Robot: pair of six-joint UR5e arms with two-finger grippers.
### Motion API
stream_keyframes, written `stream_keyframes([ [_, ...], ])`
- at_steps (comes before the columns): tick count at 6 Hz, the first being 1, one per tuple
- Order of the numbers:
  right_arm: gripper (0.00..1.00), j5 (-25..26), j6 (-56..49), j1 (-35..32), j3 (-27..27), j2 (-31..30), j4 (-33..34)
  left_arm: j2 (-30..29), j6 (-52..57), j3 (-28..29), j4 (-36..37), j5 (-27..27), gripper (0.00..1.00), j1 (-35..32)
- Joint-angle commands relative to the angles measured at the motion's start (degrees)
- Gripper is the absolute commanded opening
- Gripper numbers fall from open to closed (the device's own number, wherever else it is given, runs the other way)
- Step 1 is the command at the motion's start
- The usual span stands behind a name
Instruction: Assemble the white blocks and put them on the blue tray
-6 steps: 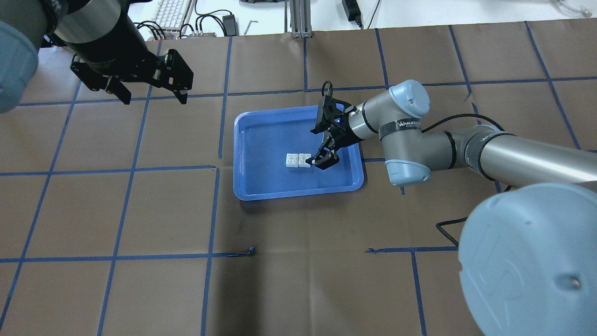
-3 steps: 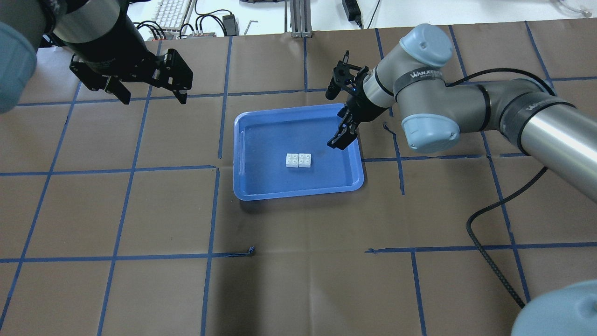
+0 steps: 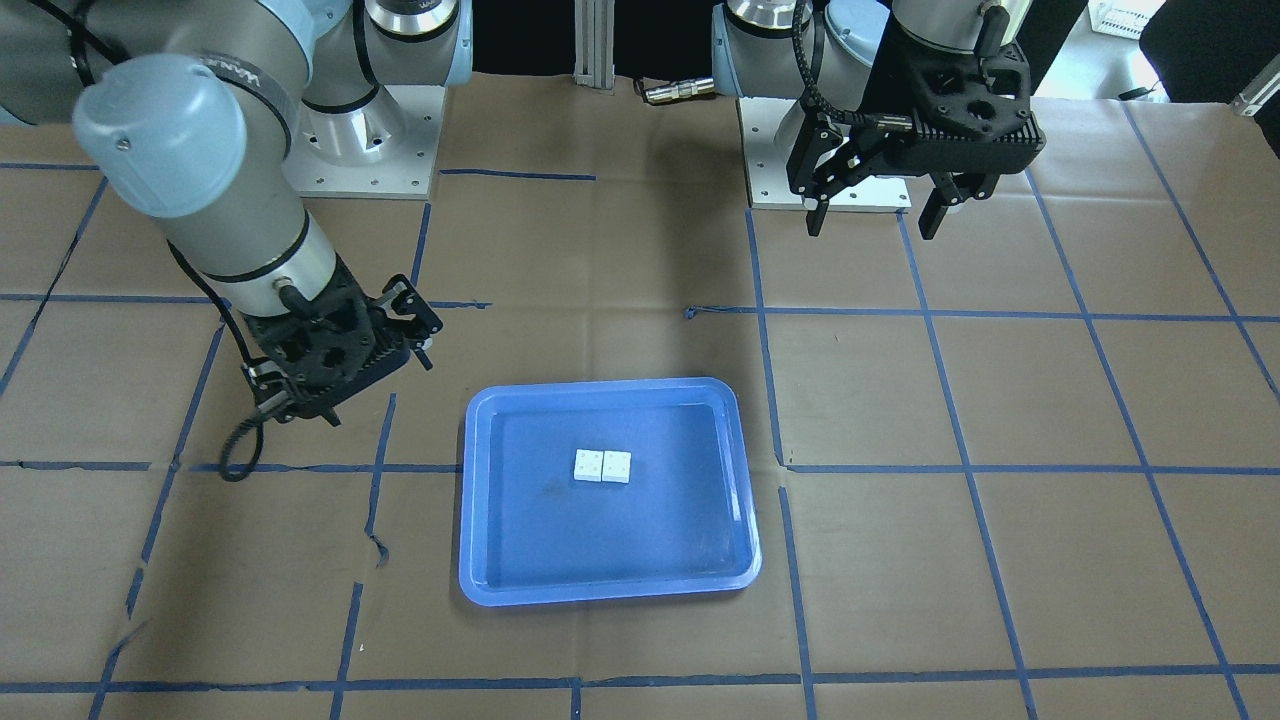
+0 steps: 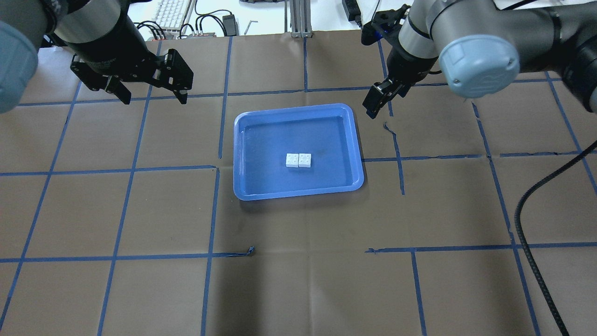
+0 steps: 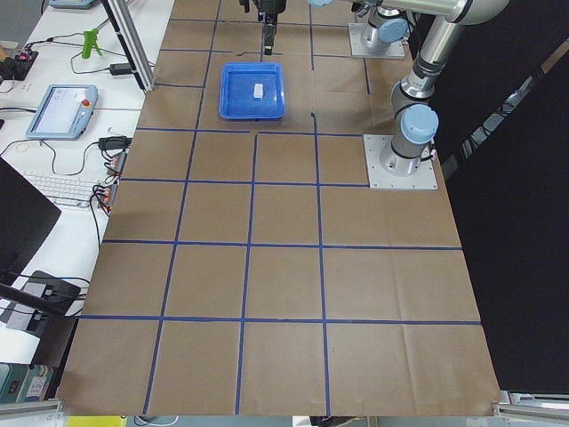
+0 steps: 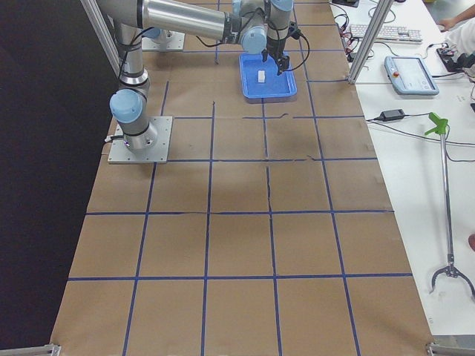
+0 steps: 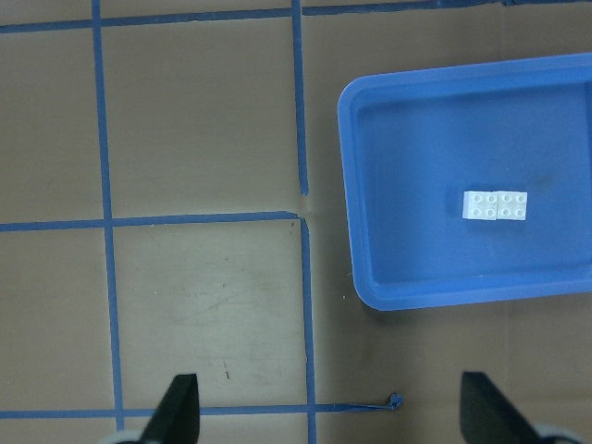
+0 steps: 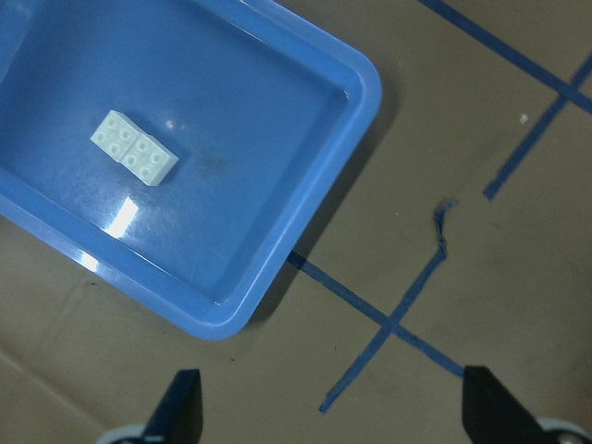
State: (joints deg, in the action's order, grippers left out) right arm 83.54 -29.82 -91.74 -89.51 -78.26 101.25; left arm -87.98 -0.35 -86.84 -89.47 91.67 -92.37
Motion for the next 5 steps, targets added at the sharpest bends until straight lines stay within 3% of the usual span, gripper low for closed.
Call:
stream_keyframes([
  [1, 1.0, 2.16, 13.22, 2.96, 3.8, -2.67, -8.41, 0.0, 0.0, 0.0, 0.0, 0.0, 0.99, 0.0],
  [2, 1.0, 2.16, 20.08, 2.89, 4.08, -5.3, -10.27, 0.0, 0.0, 0.0, 0.0, 0.0, 0.99, 0.0],
  [3, 1.0, 6.07, 24.85, 2.28, 4.26, -7.94, -12.37, 0.0, 0.0, 0.0, 0.0, 0.0, 0.99, 0.0],
  [5, 1.0, 6.11, 27.08, 1.48, 3.91, -10.33, -16.08, 0.0, 0.0, 0.0, 0.0, 0.0, 0.99, 0.0],
])
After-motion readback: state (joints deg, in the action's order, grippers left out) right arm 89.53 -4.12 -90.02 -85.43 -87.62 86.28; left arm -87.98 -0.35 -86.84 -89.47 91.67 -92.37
